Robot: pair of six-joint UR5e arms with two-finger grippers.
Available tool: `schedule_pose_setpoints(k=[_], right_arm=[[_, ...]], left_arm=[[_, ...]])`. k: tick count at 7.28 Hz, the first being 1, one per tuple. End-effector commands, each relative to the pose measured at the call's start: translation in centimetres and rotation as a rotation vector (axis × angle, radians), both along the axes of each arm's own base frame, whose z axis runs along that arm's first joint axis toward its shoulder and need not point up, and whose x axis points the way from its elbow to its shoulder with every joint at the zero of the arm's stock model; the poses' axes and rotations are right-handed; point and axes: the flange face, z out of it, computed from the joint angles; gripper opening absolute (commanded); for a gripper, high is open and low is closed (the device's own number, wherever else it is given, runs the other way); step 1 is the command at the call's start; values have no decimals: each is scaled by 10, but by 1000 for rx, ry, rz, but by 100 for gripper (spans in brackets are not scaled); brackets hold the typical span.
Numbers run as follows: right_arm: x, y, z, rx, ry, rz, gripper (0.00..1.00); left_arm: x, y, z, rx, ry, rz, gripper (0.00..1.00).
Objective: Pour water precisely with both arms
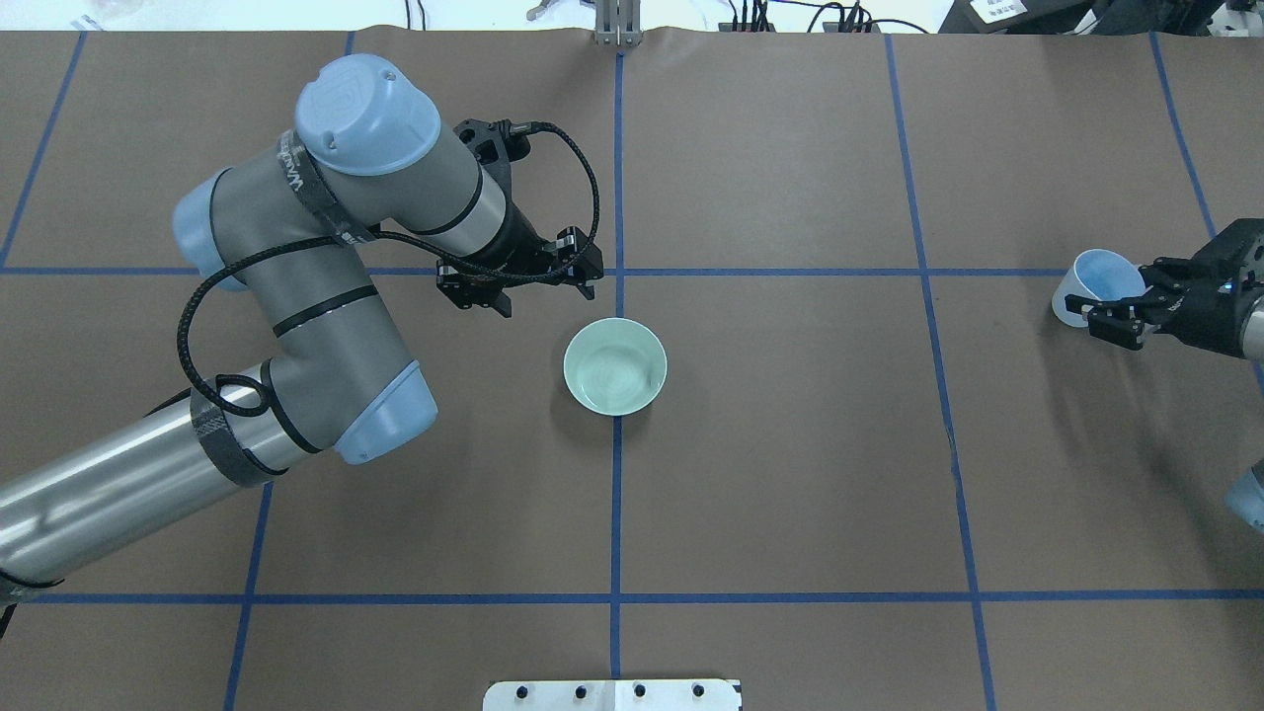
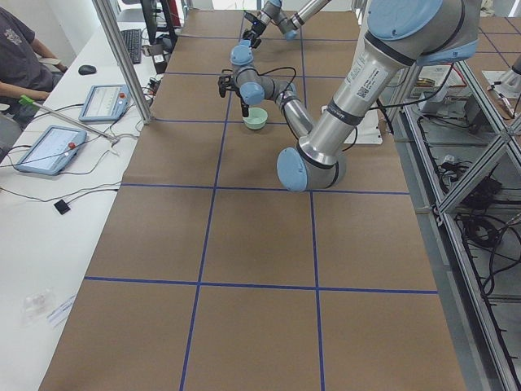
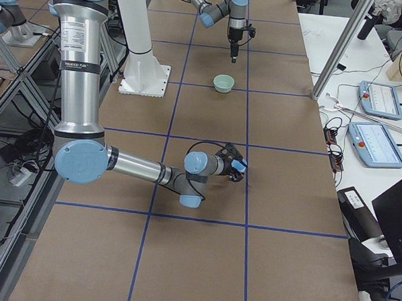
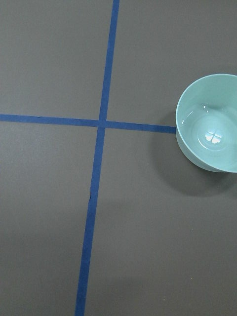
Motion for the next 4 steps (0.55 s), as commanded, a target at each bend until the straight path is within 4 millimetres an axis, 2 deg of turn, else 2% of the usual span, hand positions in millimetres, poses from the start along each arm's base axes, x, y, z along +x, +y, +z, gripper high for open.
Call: schedule_pose_setpoints(k=[1,2,3,4], right_arm=[[-12,-18,-80,-18,5,6,37],[-14,-22,-124,-45,20,11,37],[-21,-25,-169,-65,35,6,37],[-38,-15,-205,-95,21,-11,37]], left_arm=[[-10,-7,-2,2,5,-15,99],[-28,-15,29,-16,-22,-30,99],[-63,-27,58,-25,-24,-20,99],[-103,-38,96,-10,-29,37,99]])
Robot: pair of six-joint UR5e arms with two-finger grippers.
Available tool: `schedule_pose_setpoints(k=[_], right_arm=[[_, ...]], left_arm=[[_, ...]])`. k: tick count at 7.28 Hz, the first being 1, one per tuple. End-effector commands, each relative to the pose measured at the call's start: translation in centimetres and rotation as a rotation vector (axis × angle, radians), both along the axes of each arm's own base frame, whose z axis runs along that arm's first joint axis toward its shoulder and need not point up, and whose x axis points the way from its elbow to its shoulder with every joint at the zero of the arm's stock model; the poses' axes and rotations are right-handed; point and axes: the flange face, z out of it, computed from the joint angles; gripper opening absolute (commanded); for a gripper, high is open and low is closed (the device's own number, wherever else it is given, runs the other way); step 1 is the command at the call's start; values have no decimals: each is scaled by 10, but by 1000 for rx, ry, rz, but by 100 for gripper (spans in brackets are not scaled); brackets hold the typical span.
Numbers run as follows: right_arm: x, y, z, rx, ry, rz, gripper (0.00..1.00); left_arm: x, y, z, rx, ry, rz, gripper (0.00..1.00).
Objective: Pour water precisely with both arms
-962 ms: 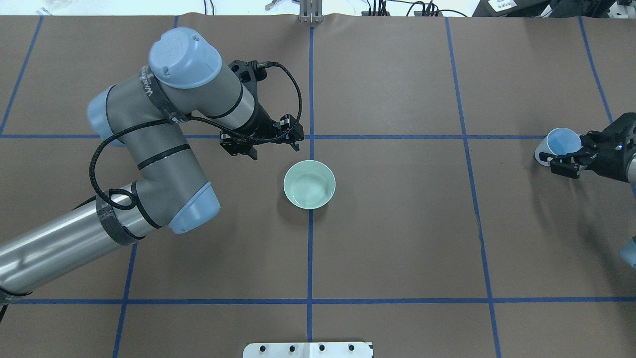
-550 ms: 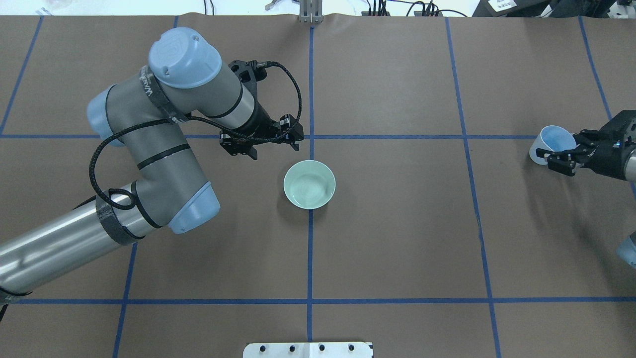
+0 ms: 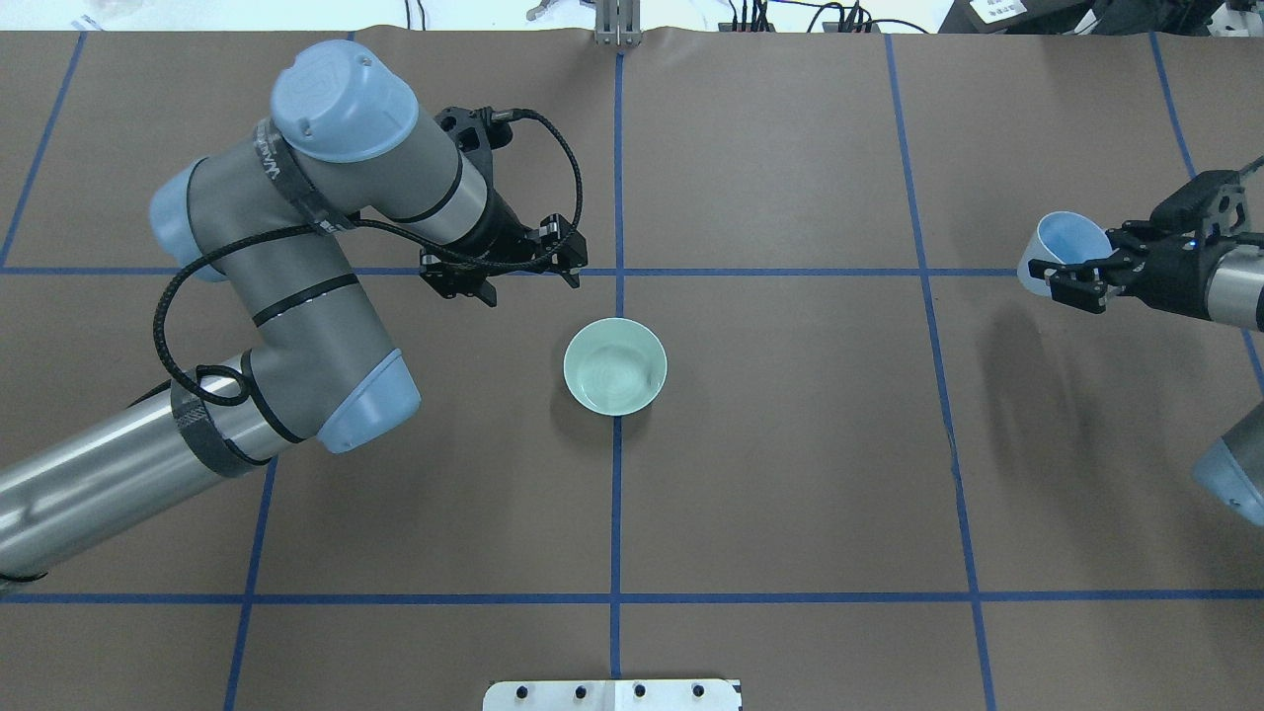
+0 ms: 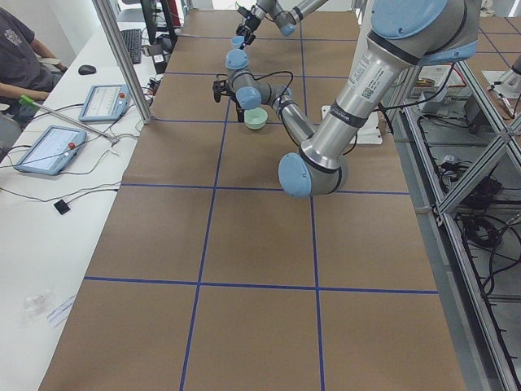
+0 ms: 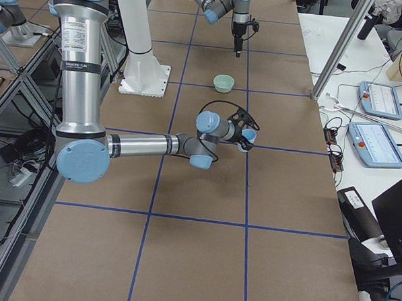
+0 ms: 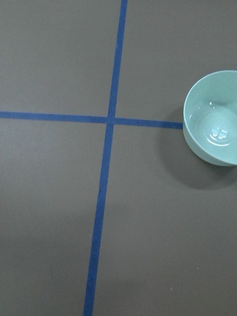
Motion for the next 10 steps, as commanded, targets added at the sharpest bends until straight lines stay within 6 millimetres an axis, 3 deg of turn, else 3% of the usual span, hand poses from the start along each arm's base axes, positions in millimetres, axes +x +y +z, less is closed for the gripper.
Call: schedule_pose_setpoints(k=[1,2,4,5,7,8,10], right_arm=[[-47,14,-81,-48,-21,-4,37],[-96,21,-119,-62,-16,16,37],[-164,48,-222,-97,93,11,37],[-207,74,-260,-101,142,23,37],[-273,121,-305,-146,278,2,37],[-293,126,-322,-162,355,-13,37],[-344,119,-332,-157,487,-56,37]], left_arm=[[-80,-17,81,33,-26,68,99],[-108,-23,112,69,-44,91,99],[-118,-33,141,82,-75,108,99],[-124,-41,154,104,-91,124,99],[-146,-51,182,117,-118,129,99],[-152,-53,189,125,-127,136,99],[-153,-51,194,124,-128,136,99]])
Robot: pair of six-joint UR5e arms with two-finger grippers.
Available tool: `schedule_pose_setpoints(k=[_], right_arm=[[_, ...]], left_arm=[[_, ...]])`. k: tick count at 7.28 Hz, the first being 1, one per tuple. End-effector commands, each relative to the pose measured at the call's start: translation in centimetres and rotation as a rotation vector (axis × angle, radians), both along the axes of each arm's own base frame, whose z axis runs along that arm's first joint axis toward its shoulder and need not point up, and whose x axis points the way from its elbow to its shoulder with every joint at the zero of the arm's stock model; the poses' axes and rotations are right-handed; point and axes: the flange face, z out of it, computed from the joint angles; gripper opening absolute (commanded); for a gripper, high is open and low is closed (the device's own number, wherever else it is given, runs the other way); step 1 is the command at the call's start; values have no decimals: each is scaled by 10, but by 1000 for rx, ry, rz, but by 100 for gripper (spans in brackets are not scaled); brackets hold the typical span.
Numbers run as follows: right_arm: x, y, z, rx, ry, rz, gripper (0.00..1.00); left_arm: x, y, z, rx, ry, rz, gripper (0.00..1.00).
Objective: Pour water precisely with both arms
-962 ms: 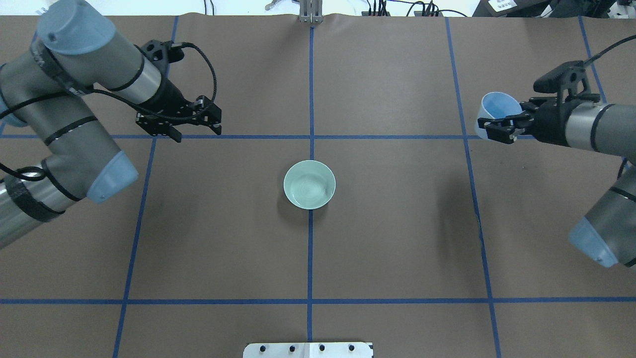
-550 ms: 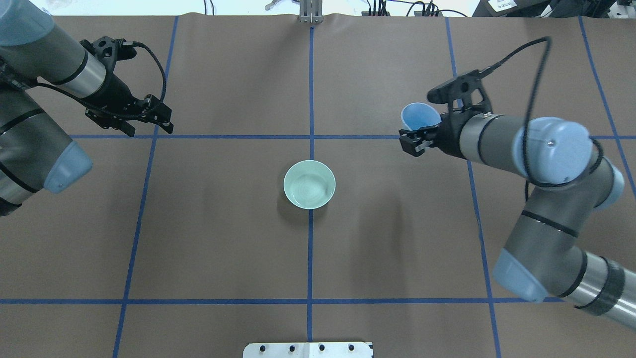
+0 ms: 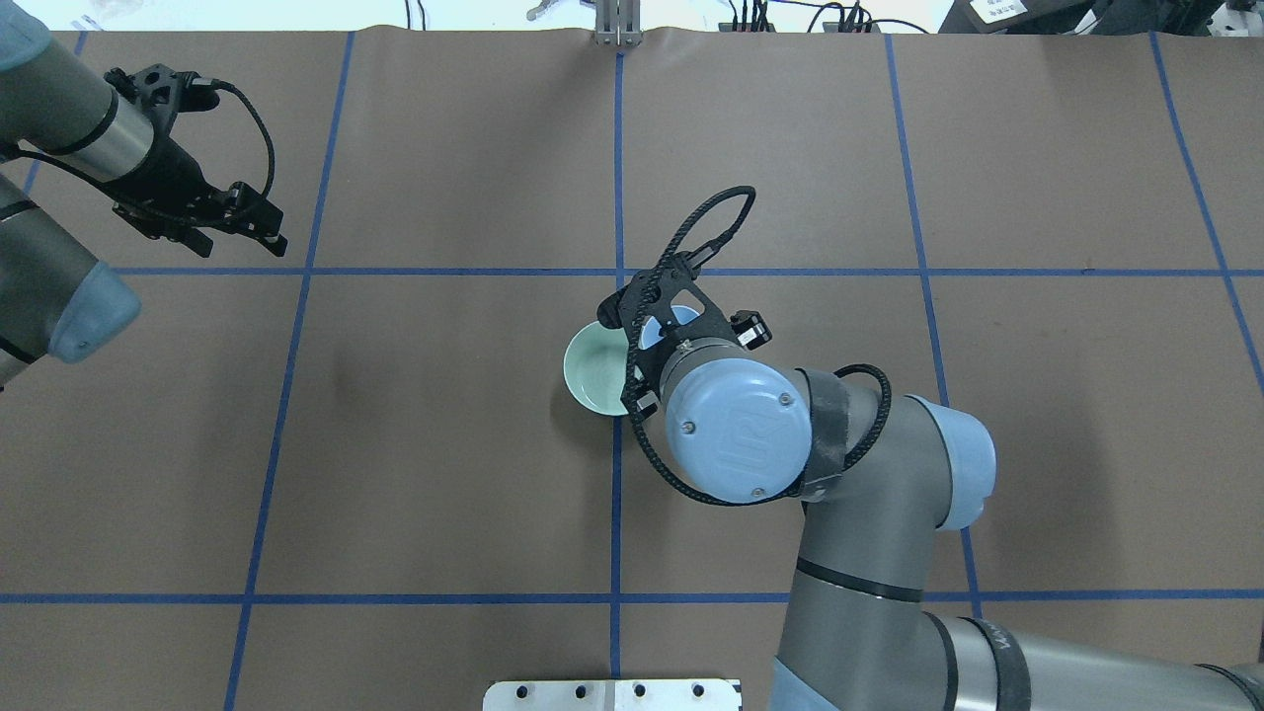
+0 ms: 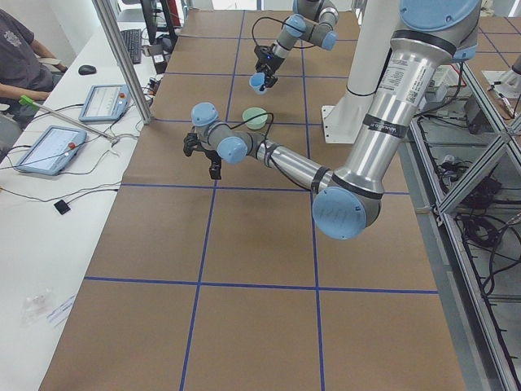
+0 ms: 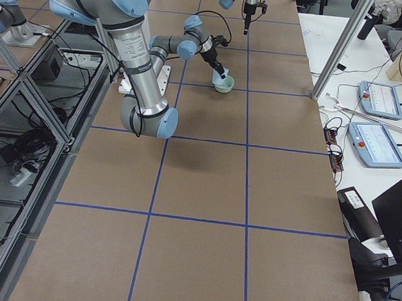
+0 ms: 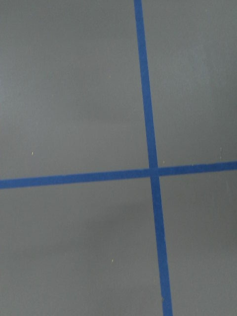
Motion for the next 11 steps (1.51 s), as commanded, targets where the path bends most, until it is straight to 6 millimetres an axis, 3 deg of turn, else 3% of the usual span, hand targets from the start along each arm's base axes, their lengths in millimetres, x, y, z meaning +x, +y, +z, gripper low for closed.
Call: schedule_pose_setpoints(k=[1,3,5,8,11], right_arm=[[-36,-5,-22,27,160,-87,37],[-51,-10,-41,51,304,-172,37],[-69,-17,-35,55,385,-212,37],[-77,-26,-30,80,482,-285,37],[-88,-47,-54,92,588,-357,36]], left_arm=[[-2,1,7,-4,-5,1,99],[-1,1,8,-5,-6,3,99],[-1,0,11,-8,-8,3,99],[1,0,14,-13,-11,4,99],[-5,-2,17,-3,-16,9,99]])
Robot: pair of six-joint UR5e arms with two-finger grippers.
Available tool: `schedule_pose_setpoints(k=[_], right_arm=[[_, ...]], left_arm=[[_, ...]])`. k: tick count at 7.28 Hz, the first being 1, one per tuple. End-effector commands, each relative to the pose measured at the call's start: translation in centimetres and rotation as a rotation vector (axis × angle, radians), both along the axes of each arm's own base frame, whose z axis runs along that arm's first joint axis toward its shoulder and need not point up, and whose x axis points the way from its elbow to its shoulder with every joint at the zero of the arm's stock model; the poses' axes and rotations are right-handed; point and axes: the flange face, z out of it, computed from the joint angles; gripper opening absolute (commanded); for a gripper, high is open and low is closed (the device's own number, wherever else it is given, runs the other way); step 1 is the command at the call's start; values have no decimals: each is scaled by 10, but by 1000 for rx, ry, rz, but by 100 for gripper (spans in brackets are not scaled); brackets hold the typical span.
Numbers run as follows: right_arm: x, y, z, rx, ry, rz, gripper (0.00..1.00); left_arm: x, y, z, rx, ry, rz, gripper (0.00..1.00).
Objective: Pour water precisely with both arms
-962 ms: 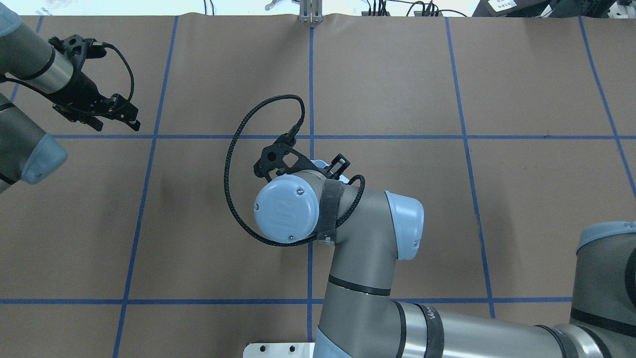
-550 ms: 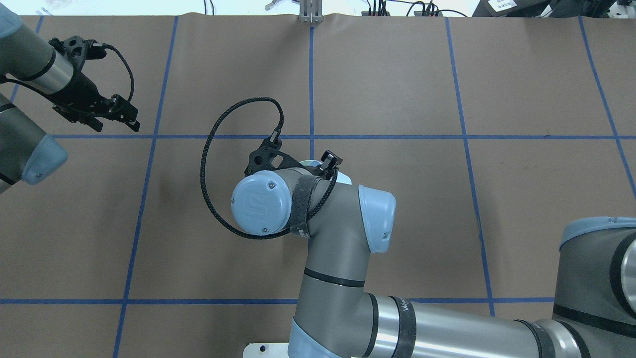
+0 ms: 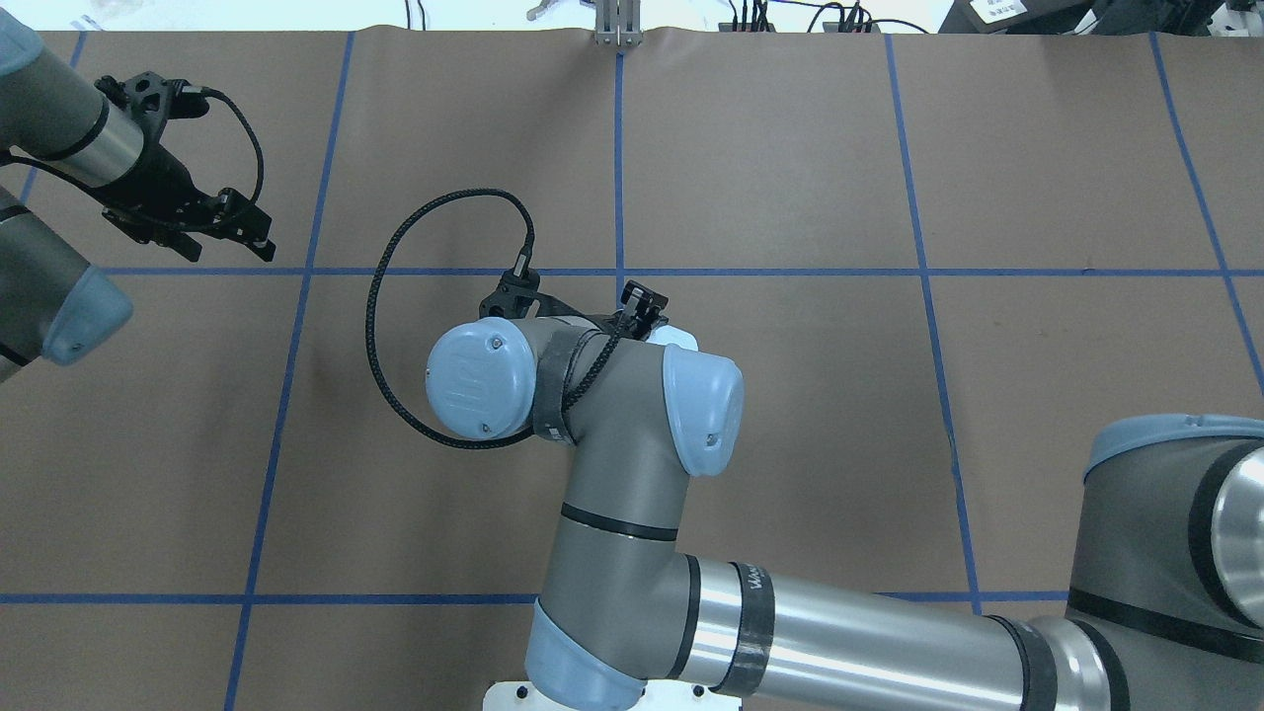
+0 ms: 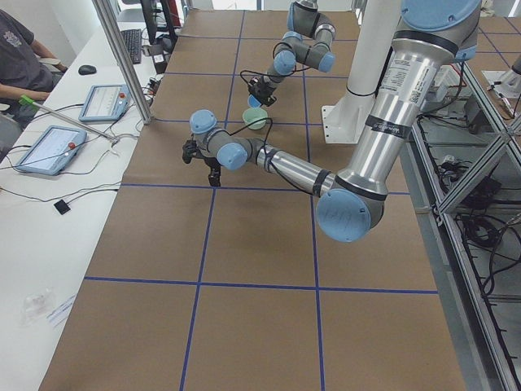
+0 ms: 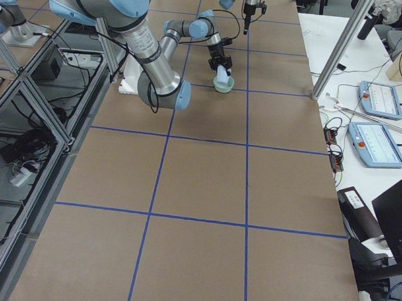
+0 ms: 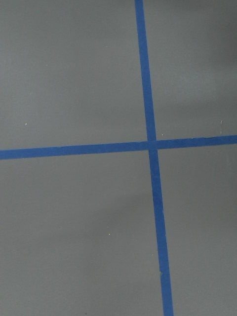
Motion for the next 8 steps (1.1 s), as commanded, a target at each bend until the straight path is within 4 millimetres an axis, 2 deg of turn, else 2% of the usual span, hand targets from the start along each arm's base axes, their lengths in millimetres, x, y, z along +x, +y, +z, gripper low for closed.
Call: schedule_pose_setpoints(k=[1,4,8], right_arm=[[-1,-7,-8,3,76,-50,36],[-1,-9,2,26,183,-119,36],[4,-10,5,51,274,-168,34]], left_arm=[[-2,-1,1,7,-3,7,99],[-2,0,3,5,-5,7,99],[-2,0,3,4,-5,7,99]])
